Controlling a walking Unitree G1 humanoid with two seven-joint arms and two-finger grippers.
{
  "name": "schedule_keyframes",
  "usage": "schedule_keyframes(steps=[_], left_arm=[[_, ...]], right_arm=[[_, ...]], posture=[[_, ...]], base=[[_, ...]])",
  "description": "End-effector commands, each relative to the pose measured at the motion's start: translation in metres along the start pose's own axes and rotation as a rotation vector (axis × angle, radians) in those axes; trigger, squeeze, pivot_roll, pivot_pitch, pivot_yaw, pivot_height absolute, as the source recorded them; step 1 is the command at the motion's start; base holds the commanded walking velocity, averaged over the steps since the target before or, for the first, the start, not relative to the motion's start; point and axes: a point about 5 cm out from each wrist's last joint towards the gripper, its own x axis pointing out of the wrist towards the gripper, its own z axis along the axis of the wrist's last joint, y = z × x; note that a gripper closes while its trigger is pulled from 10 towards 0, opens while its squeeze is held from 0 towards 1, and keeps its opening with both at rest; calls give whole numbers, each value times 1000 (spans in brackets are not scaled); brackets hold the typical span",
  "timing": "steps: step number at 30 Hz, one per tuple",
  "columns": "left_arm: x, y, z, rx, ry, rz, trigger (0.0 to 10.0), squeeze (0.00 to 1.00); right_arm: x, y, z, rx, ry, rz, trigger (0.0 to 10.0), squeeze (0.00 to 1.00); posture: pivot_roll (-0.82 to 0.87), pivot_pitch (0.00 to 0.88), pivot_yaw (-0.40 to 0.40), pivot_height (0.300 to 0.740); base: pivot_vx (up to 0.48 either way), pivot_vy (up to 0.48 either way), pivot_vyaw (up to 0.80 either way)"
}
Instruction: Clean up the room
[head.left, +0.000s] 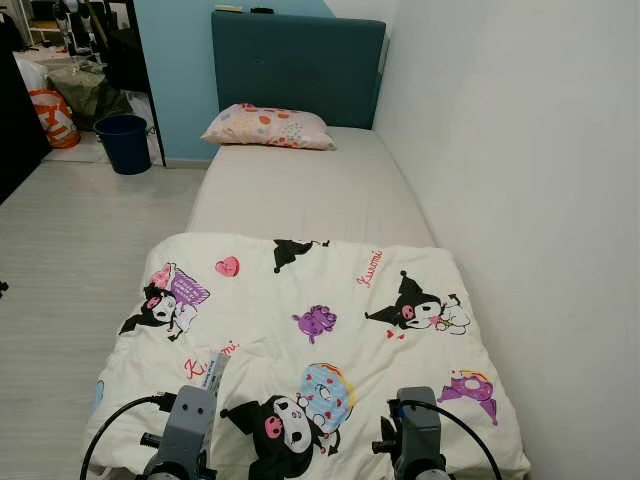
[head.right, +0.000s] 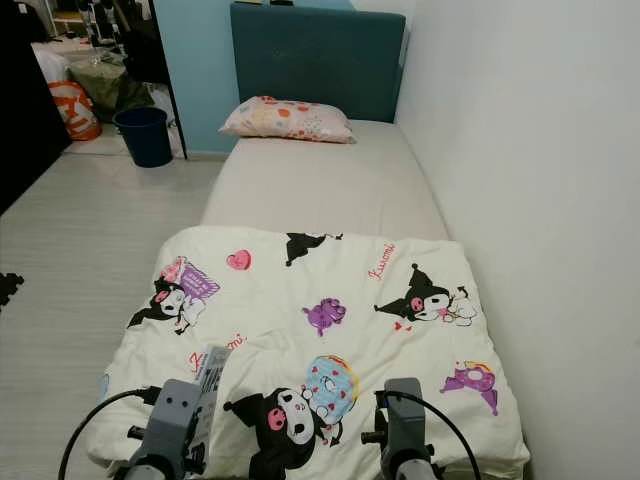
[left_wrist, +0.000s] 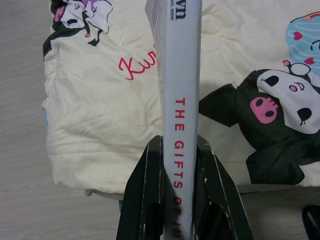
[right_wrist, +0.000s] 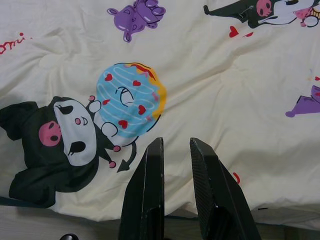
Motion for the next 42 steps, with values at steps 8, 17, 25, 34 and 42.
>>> schedule_keyframes(steps=[8, 17, 25, 34, 42], left_arm=[[-3, 0, -1, -15, -21, -8, 10000, 0], [-2, 0, -1, 1, -12, -17, 10000, 0], [-1, -1, 0, -2, -14, -17, 10000, 0], [-1, -1, 0, -1, -14, -18, 10000, 0], [0, -1, 1, 1, -15, -24, 10000, 0]], right_arm=[[-1, 2, -4, 2, 19, 5, 10000, 0], [-1, 3, -4, 15, 18, 6, 10000, 0], [-1, 1, -3, 17, 11, 6, 10000, 0], [-1, 1, -3, 35, -1, 10, 10000, 0], [-2, 2, -2, 121, -18, 35, 10000, 0]], posture=[[53, 122, -60, 728], [52, 121, -56, 728], [48, 119, -53, 728], [42, 120, -48, 728], [40, 119, -46, 728]], base=[[0, 0, 0], [0, 0, 0], [0, 0, 0], [0, 0, 0], [0, 0, 0]])
